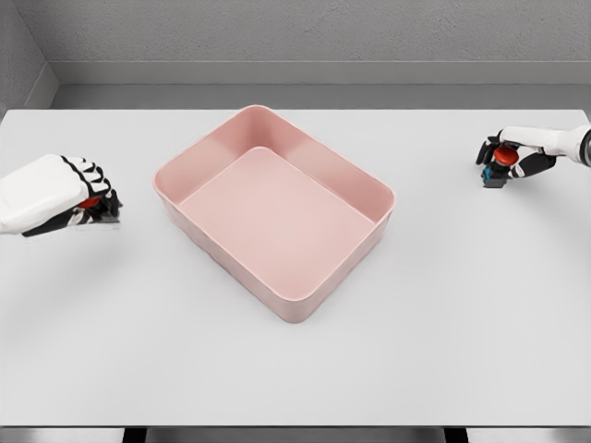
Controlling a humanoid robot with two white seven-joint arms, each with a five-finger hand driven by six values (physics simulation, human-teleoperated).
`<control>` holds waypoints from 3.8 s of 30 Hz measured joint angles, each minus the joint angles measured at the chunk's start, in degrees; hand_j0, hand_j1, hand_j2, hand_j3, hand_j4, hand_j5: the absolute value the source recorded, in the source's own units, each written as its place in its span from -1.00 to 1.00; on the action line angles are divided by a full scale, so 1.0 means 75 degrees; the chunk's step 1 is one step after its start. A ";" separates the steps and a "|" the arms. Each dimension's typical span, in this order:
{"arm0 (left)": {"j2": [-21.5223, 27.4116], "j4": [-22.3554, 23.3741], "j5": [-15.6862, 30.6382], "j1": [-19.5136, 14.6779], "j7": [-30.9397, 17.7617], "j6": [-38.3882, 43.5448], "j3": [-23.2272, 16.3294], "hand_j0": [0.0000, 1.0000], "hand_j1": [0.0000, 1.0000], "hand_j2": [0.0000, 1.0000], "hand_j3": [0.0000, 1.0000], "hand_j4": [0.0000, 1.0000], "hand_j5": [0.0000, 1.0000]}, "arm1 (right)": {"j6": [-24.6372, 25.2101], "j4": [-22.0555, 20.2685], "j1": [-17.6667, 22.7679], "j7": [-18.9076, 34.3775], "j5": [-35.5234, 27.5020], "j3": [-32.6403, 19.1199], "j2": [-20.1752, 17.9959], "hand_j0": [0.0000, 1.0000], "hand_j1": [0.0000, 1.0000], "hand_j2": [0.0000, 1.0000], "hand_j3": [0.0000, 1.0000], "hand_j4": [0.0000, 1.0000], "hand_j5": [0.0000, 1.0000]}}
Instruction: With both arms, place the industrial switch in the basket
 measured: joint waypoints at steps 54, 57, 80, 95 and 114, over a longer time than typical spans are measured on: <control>-0.2510 0.0183 -0.1097 -0.2180 -0.0117 -0.0004 -0.1822 -0.35 -0.35 -0.35 -0.35 -0.35 -0.35 | -0.0728 -0.1701 -0.0738 0.0374 -0.0253 -0.0126 -0.0005 -0.04 -0.04 -0.04 -0.04 -0.04 -0.04; -0.2791 0.0422 -0.1263 -0.2192 -0.0270 -0.0006 -0.1969 -0.35 -0.35 -0.35 -0.35 -0.35 -0.35 | -0.0724 -0.1845 -0.0773 0.0373 -0.0278 -0.0126 0.0005 -0.04 -0.04 -0.04 -0.04 -0.04 -0.04; -0.3997 0.1826 -0.2112 -0.2684 -0.0436 -0.0002 -0.2769 0.64 0.64 0.64 0.64 0.64 0.64 | -0.0683 -0.2828 -0.0820 0.0374 -0.0466 -0.0126 0.0231 -0.04 -0.04 -0.04 -0.04 -0.04 -0.04; -0.3934 0.1722 -0.2044 -0.2742 -0.0406 0.0000 -0.2734 1.00 1.00 1.00 1.00 1.00 1.00 | -0.0673 -0.3446 -0.0832 0.0374 -0.1002 -0.0108 0.0193 -0.04 -0.04 -0.04 -0.04 -0.04 -0.04; -0.3891 0.1719 -0.2023 -0.2731 -0.0389 0.0000 -0.2713 1.00 1.00 1.00 1.00 1.00 1.00 | -0.0634 -0.4171 -0.0820 0.0374 -0.1435 -0.0065 0.0127 -0.04 -0.04 -0.04 -0.04 -0.04 -0.04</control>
